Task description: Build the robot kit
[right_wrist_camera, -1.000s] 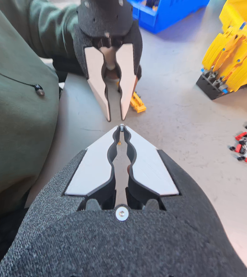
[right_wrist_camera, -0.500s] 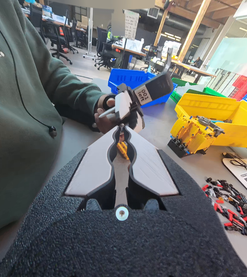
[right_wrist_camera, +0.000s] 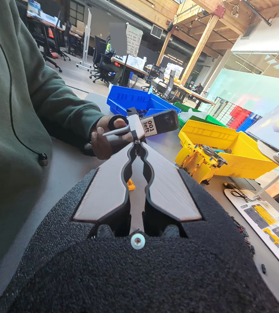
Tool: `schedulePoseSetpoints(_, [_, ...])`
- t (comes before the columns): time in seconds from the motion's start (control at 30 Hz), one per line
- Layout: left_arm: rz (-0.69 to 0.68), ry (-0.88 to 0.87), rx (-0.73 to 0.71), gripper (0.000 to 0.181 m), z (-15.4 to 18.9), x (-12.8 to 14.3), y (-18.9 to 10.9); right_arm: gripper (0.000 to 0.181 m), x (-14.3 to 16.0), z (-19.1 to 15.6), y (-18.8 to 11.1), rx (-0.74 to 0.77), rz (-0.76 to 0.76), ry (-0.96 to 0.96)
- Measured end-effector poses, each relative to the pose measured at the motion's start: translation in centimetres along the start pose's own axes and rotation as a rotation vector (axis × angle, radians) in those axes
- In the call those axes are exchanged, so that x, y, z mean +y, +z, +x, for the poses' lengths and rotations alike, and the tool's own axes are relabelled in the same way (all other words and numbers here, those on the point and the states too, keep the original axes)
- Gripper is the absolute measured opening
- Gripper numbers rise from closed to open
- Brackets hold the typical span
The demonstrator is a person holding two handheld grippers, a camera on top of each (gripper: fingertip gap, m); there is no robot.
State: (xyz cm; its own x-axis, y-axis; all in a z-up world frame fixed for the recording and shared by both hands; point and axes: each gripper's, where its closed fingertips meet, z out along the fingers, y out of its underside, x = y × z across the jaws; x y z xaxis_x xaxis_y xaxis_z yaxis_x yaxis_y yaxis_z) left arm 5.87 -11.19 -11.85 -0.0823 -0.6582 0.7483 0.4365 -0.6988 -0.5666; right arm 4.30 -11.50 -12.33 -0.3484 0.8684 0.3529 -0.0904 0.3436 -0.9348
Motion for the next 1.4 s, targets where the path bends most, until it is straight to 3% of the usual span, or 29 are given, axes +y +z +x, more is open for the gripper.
schedulePoseSetpoints(0.37, [0.024, -0.007, -0.015, 0.010, -0.1, -0.3, -0.3, 0.006, 0.2, 0.6, 0.8, 0.111, -0.050, -0.168])
schedulePoseSetpoints(0.6, [-0.004, 0.019, -0.045, 0.009, -0.7, 0.2, -0.3, 0.011, 0.7, 0.5, 0.5, 0.107, -0.092, -0.233])
schedulePoseSetpoints(1.2, [0.052, -0.059, 0.001, 0.001, -0.7, -0.1, -0.5, 0.007, 0.5, 0.1, 0.2, 0.047, -0.039, -0.114])
schedulePoseSetpoints(1.4, [0.035, 0.023, -0.138, 0.004, -2.3, -0.4, -1.2, 0.006, 1.8, 0.8, -0.1, 0.040, -0.092, -0.058])
